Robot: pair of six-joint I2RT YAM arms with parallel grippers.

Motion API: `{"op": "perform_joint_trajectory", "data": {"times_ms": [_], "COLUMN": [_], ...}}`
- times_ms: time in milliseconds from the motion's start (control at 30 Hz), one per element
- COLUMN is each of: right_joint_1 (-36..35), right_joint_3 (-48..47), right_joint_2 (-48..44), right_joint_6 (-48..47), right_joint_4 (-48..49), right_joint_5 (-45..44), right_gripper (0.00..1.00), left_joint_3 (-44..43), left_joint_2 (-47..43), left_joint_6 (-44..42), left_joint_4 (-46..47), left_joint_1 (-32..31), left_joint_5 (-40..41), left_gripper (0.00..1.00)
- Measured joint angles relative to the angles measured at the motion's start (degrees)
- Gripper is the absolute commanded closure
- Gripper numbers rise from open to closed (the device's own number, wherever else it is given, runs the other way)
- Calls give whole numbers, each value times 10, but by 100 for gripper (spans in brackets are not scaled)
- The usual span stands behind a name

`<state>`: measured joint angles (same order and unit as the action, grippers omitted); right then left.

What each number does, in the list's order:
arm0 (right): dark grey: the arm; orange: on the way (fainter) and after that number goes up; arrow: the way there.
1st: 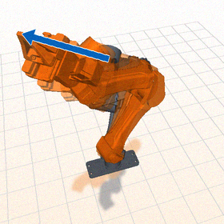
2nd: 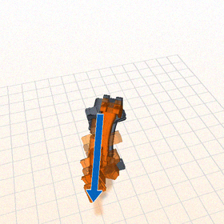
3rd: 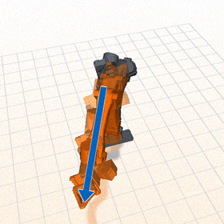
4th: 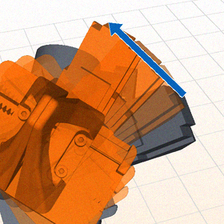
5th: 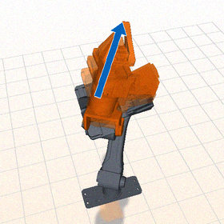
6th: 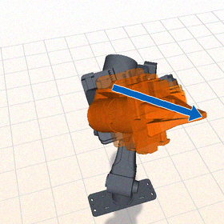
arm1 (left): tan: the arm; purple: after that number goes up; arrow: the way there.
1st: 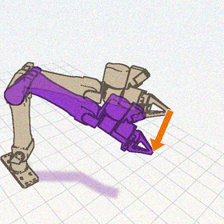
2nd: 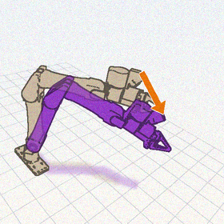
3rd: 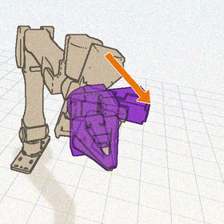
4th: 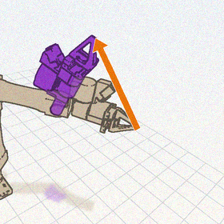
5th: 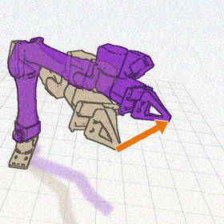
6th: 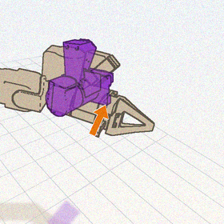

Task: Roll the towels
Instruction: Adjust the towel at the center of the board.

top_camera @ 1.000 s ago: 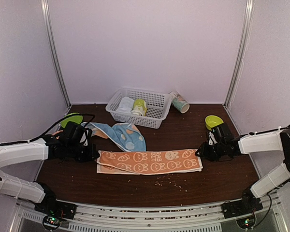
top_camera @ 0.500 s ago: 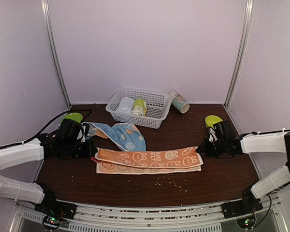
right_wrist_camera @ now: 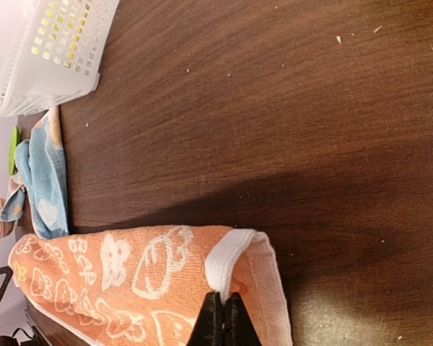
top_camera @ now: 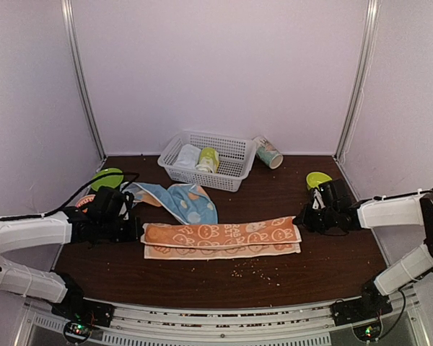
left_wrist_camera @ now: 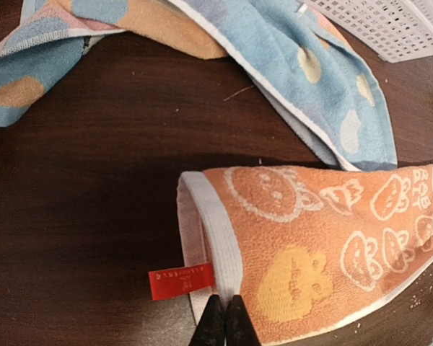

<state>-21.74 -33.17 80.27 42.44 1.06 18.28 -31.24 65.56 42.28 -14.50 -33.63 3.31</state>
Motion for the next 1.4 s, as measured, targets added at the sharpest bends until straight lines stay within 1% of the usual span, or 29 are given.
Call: {"op": "perform_joint_trajectory", "data": {"times_ms": [233,533,567,633,667,700,733,800,867,933,967,1033,1133,1300,1400], "right_joint_1": [0,0,0,0,0,0,0,1,2,2,2,2,0,-21,-40], "right_joint_3": [16,21,21,21,21,21,22,25,28,28,28,28,29,38,44], "right_joint_2": [26,34,34,34,34,34,34,34,32,24,19,4,-20,-44,-43], "right_joint_6": [0,-3,-3,-6,-9,-9,-8,-12,-16,-15,-16,-19,-20,-19,-18], "right_joint_4": [15,25,24,24,23,22,22,19,19,12,5,-14,-40,-77,-96], "right_joint_5": [-2,-2,-2,-2,-2,-2,-2,-1,-1,-1,-3,-5,-6,-9,-18], "right_gripper": [100,100,99,87,79,70,64,52,44,39,38,37,37,41,44], "left_joint_3": [21,38,41,47,51,55,57,62,64,65,65,65,65,65,60], "left_joint_2": [28,58,57,57,57,57,56,56,54,49,44,29,0,-56,-63], "left_joint_6": [0,0,0,0,0,0,0,0,2,2,3,6,7,16,21], "left_joint_4": [30,79,82,85,85,85,84,83,80,72,68,57,36,-7,-30], "left_joint_1": [2,2,2,2,2,2,2,2,2,2,3,3,3,-6,-12], "left_joint_5": [2,-29,-32,-35,-36,-37,-37,-38,-39,-41,-43,-45,-47,-46,-45], "left_gripper": [100,100,100,100,100,98,93,78,60,49,45,41,38,36,36]}}
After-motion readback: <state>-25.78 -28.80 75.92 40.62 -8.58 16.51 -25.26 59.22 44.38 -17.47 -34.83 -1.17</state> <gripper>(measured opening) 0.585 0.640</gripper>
